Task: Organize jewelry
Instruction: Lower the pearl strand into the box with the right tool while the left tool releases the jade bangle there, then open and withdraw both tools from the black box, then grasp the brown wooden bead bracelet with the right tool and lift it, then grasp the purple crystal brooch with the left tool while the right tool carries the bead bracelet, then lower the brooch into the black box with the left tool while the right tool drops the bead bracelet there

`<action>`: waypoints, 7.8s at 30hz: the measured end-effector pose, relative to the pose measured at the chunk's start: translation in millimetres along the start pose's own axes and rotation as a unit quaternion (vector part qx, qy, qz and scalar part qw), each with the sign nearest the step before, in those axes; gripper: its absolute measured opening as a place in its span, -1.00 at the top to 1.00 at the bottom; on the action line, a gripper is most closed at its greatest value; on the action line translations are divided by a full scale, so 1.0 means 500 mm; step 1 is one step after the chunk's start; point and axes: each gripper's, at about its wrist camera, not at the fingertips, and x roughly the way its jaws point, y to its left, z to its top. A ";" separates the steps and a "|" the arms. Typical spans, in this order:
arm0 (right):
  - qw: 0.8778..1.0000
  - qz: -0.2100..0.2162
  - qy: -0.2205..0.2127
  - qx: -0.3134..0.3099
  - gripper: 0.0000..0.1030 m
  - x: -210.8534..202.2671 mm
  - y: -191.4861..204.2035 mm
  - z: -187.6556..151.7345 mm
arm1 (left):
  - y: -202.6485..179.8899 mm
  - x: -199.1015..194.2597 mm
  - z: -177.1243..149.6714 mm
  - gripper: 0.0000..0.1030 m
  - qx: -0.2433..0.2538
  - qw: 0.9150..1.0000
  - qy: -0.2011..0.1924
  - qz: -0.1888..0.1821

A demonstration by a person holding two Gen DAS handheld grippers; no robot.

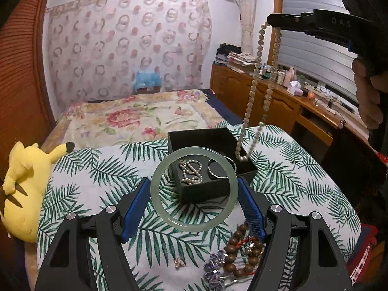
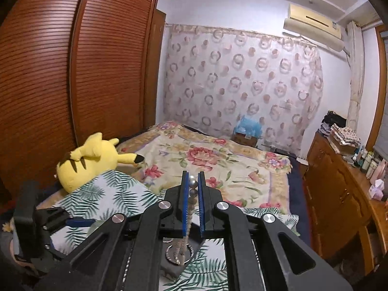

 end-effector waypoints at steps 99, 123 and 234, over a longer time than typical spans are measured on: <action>0.974 0.111 0.194 0.037 0.44 0.128 0.136 -0.447 | 0.021 -0.015 -0.189 -0.57 -0.024 0.997 0.076 0.008; 0.972 0.100 0.213 0.008 0.43 0.134 0.164 -0.451 | 0.014 -0.010 -0.196 -0.57 -0.026 0.995 0.094 -0.001; 0.991 0.042 0.092 0.083 0.52 0.148 -0.005 -0.237 | 0.016 0.086 0.056 0.62 0.013 0.999 0.016 0.044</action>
